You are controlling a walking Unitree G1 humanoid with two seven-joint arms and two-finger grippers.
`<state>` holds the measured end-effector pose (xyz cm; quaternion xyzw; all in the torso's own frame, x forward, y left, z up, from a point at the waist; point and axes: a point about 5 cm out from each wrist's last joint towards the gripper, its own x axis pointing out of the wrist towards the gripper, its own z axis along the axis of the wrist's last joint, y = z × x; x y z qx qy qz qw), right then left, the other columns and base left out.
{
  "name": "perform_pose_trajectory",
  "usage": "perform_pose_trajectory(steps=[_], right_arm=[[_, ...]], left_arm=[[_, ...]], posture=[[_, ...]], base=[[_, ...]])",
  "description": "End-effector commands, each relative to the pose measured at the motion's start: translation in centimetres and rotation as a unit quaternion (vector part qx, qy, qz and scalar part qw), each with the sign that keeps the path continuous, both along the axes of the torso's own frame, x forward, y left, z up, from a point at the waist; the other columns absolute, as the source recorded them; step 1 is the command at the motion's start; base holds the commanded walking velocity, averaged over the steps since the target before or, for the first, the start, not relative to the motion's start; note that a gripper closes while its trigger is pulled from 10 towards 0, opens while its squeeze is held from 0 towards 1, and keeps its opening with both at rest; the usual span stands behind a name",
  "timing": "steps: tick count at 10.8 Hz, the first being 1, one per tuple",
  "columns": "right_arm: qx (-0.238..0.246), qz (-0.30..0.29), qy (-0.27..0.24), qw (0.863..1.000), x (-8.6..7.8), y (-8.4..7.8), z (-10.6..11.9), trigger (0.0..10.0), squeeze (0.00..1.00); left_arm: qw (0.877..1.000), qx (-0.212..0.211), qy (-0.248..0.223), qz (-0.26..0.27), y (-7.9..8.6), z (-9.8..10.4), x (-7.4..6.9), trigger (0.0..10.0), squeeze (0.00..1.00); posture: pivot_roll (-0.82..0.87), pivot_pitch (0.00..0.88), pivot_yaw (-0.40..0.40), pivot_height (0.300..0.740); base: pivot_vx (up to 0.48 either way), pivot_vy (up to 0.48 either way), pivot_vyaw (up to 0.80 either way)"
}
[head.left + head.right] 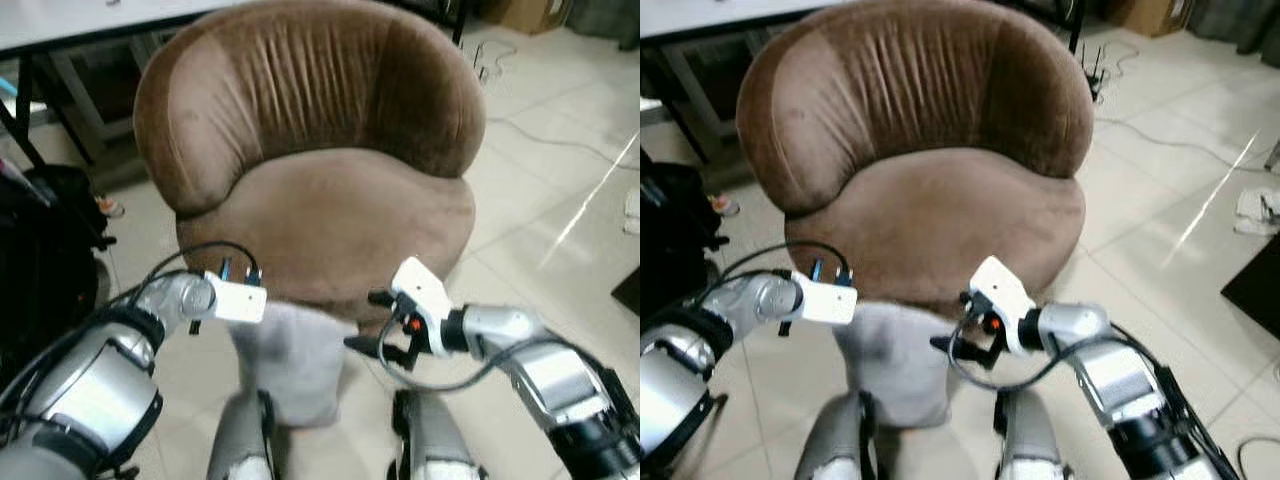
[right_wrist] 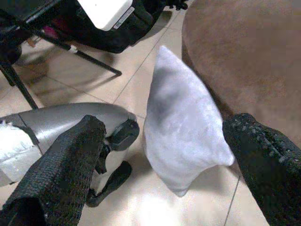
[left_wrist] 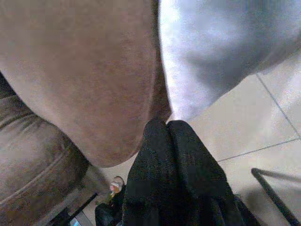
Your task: Move the pillow to the sofa from floor
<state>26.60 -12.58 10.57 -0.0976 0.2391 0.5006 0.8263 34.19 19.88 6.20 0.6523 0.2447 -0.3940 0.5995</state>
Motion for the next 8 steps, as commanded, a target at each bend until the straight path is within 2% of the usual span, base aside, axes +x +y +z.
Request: perform_pose_trajectory(steps=[1, 6, 8], right_arm=[[0.001, 0.003, -0.006, 1.0, -0.05, 0.09, 0.06, 10.0, 0.0], [-0.008, -0.005, -0.01, 1.0, 0.01, 0.01, -0.13, 10.0, 0.0], [-0.007, -0.005, -0.013, 1.0, 0.13, -0.03, -0.19, 10.0, 0.0]], left_arm=[[1.0, -0.004, 0.003, 0.007, 0.19, 0.07, 0.0, 10.0, 0.0], [1.0, -0.002, 0.004, 0.005, 0.14, -0.03, -0.05, 10.0, 0.0], [1.0, -0.001, 0.004, 0.005, 0.15, -0.06, -0.07, 10.0, 0.0]], posture=[[-0.15, 0.043, 0.056, 0.527], [-0.15, 0.049, 0.057, 0.452], [-0.15, 0.049, 0.055, 0.452]], base=[[0.0, 0.0, 0.0], [0.0, 0.0, 0.0], [0.0, 0.0, 0.0]])
